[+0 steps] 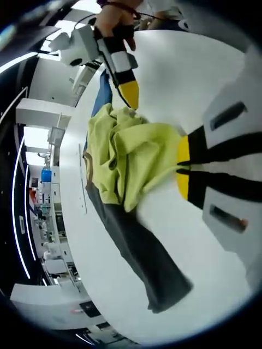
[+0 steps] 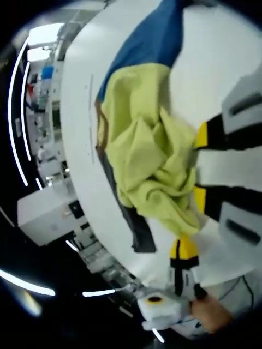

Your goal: Fold the garment on the visible template until the final outline fits inside the template.

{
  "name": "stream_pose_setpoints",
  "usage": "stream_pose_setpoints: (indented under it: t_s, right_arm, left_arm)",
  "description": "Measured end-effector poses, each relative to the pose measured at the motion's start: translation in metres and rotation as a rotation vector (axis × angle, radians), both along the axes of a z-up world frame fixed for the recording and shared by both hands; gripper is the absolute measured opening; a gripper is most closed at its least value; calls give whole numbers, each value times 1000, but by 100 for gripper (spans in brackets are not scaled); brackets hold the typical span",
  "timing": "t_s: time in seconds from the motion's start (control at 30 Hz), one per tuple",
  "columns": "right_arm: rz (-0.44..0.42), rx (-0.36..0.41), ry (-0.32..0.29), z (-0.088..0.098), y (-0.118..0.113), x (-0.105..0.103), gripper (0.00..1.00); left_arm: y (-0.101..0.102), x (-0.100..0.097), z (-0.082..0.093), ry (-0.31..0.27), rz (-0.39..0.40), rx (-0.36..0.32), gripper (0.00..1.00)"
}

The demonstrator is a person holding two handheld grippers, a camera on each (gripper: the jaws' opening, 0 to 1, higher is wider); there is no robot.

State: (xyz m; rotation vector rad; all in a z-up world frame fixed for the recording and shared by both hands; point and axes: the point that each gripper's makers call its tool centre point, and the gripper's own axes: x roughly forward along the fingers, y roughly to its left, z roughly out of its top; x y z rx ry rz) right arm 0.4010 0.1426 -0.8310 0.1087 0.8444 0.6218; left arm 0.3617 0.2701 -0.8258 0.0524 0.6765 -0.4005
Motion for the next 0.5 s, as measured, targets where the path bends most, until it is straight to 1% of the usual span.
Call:
stream_pose_setpoints:
  t_s: [0.1,0.2,0.3,0.33,0.37,0.4,0.43,0.5]
  right_arm:
    - [8,-18,-4,-5,3,6,17]
    - [8,-24,-2,-7,9,6,16]
    - [17,-78,-4,-12,11,4,14]
    - [21,-84,-21,-10,14,6,13]
    - [25,-93,-22,-11,14,5,11]
    - [30,-124,-40,-11,15,6,10]
    - [34,-135,-45,-12,15,6,8]
    - [47,-183,-58,-15,14,6,0]
  left_arm:
    - [0,0,-1,2,0,-1,1]
    - [-1,0,-1,2,-2,-2,1]
    - [-2,-1,-1,4,-6,-2,1]
    - [-2,-1,-2,5,-7,-1,1]
    - [-3,-1,-2,5,-9,-2,1]
    - [-3,-1,-3,5,-10,-3,1]
    - [-4,-1,-3,5,-10,-5,1]
    - [-6,-2,-3,5,-12,-5,1]
